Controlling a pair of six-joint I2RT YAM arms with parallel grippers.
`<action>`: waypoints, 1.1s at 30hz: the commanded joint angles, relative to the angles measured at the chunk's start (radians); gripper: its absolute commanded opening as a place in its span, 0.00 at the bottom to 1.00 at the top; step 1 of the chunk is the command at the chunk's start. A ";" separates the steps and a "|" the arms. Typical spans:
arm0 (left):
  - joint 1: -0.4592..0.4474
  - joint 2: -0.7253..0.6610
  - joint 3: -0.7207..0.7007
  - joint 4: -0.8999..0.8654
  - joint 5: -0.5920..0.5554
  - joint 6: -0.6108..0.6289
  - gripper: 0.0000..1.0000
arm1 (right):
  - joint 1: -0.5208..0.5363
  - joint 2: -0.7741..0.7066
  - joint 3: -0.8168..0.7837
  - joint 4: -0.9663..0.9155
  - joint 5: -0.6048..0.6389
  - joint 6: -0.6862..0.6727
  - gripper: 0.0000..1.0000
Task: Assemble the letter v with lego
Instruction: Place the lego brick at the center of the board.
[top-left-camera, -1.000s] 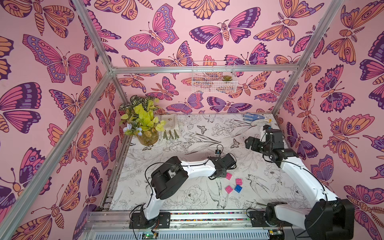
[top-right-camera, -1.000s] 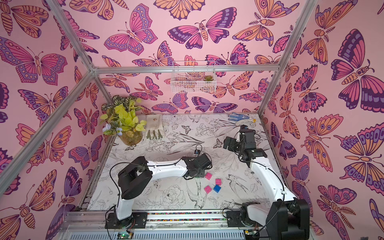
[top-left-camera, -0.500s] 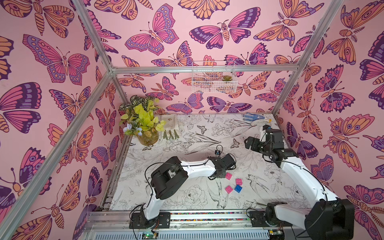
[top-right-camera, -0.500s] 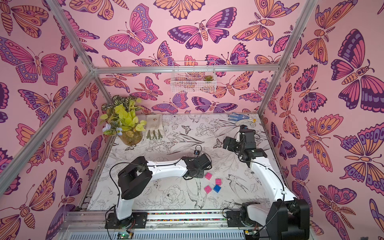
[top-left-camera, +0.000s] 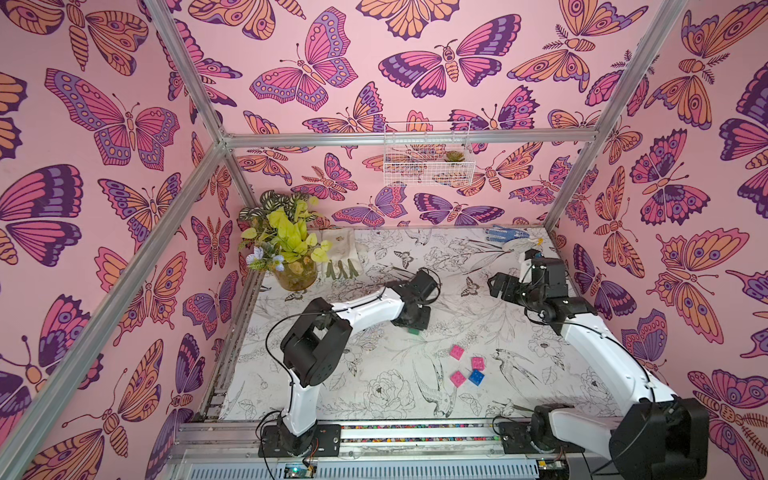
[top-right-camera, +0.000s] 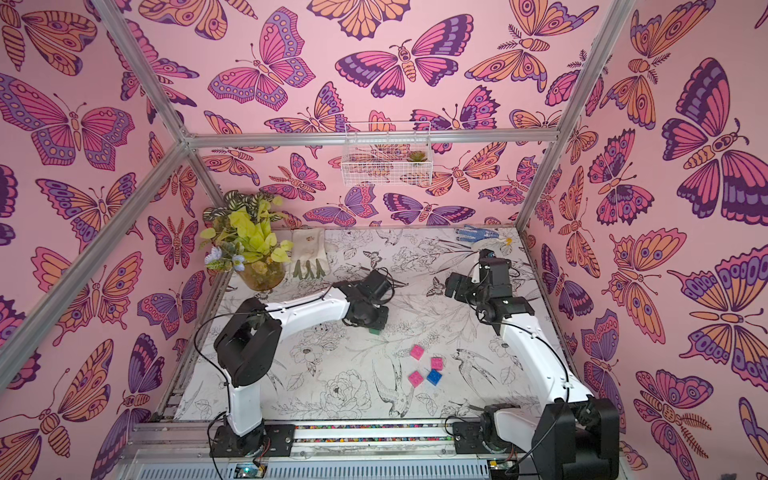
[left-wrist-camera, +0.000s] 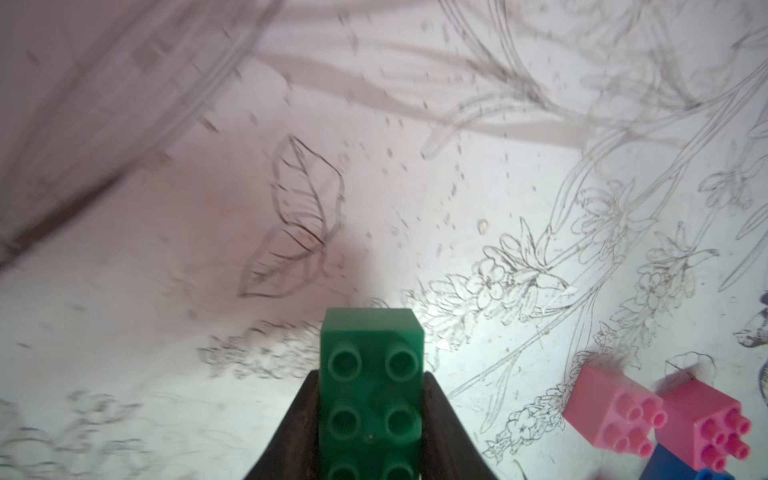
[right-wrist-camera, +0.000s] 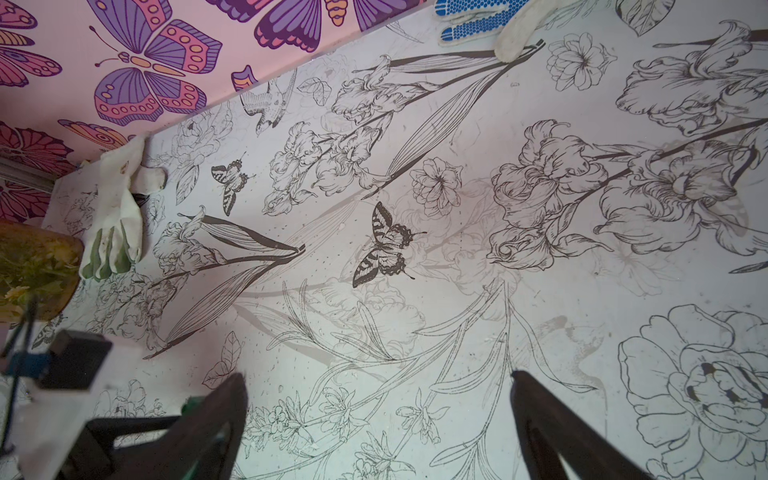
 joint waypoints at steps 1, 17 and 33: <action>0.032 -0.028 0.091 -0.139 0.062 0.285 0.15 | 0.010 -0.013 -0.009 0.017 -0.015 0.017 0.99; 0.066 0.152 0.265 -0.281 -0.030 0.715 0.16 | 0.010 0.003 -0.008 0.042 -0.038 0.029 0.99; 0.116 0.213 0.245 -0.214 0.070 0.864 0.25 | 0.010 0.014 -0.018 0.055 -0.036 0.018 0.99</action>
